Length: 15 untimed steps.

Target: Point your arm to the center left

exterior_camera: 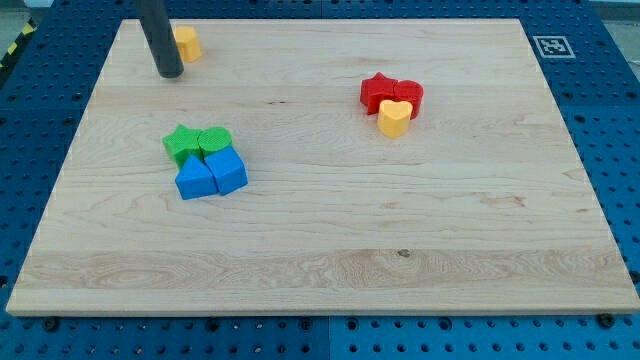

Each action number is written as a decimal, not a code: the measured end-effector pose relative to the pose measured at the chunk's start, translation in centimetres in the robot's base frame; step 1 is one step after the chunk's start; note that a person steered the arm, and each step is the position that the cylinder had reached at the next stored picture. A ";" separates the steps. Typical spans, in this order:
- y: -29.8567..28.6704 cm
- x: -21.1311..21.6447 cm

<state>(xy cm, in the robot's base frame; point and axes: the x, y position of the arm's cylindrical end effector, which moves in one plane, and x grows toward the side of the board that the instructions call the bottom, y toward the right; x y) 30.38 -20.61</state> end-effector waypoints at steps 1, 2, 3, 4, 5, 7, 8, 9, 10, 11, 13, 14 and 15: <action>-0.4 -2.3; -0.4 -3.0; -0.4 -3.0; -0.1 -1.3; 0.0 -0.9; 0.0 0.4; 0.2 2.3; 0.4 2.8; 2.9 4.0; 3.7 4.0; 4.0 5.4; 4.0 5.4; 4.1 6.5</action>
<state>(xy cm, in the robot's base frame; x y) 36.88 -16.54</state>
